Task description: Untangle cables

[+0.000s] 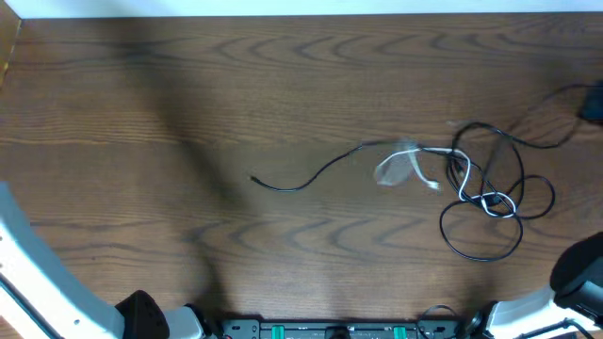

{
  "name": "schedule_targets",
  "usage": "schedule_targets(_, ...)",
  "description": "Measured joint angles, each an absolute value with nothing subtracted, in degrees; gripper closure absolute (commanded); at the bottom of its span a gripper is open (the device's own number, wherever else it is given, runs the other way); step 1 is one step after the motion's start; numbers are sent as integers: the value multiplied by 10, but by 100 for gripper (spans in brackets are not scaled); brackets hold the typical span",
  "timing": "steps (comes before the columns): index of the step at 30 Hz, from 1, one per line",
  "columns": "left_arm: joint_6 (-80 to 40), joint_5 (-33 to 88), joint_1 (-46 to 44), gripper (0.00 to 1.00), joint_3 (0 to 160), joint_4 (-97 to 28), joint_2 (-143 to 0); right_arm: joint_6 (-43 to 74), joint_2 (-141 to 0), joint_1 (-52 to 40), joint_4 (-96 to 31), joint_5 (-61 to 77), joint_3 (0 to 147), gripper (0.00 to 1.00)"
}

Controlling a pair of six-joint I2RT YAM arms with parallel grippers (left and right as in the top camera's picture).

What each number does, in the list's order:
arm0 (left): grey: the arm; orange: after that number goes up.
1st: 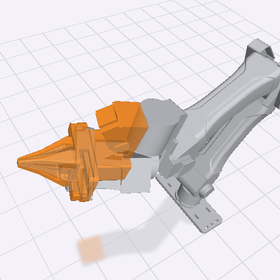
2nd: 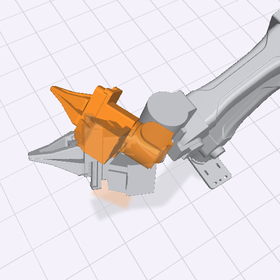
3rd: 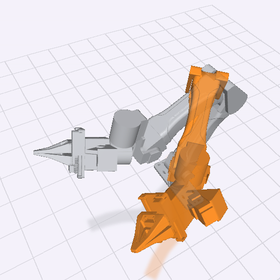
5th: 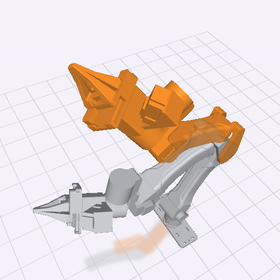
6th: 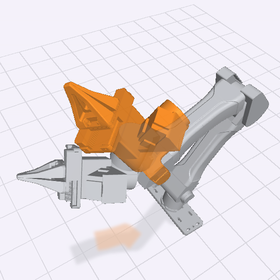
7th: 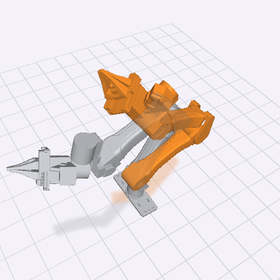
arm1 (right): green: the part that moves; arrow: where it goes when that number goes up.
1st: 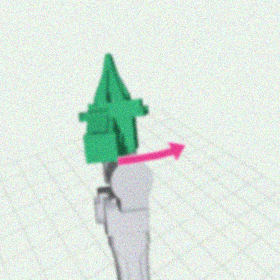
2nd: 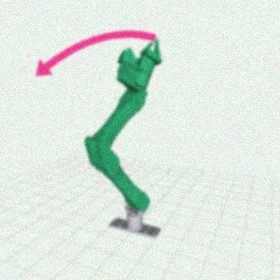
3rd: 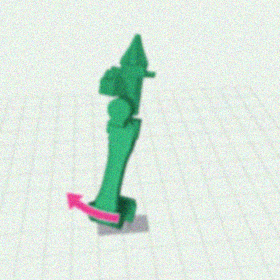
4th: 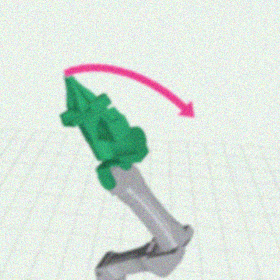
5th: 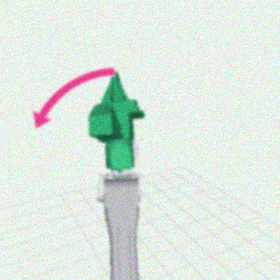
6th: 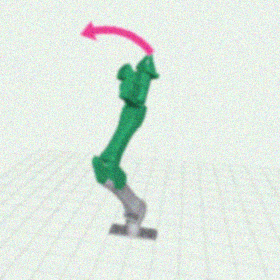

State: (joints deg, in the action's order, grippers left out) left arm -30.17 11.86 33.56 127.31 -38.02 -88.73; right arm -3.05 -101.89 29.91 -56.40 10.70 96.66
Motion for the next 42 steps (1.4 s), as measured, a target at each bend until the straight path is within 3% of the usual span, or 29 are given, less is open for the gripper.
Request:
schedule_targets(7,-302,224,176,24,1273,-505,-885,-45,-1019,113,-563,80,967,99)
schedule_targets(11,-271,196,76,26,1272,-568,-889,-48,-1019,52,-578,71,987,99)
schedule_targets(15,-249,145,10,26,1230,-575,-892,-49,-1019,-30,-602,71,1100,99)
schedule_targets(22,-220,121,-94,25,1066,-508,-905,-43,-1014,-146,-592,72,1306,99)
schedule_targets(31,-225,134,-204,25,894,-341,-955,1,-1013,-176,-550,86,1353,99)
schedule_targets(36,-223,201,-213,25,884,-248,-1052,7,-1013,-188,-550,94,1379,99)
schedule_targets(42,-174,222,-271,25,878,-211,-1059,9,-1013,-206,-546,94,1379,99)
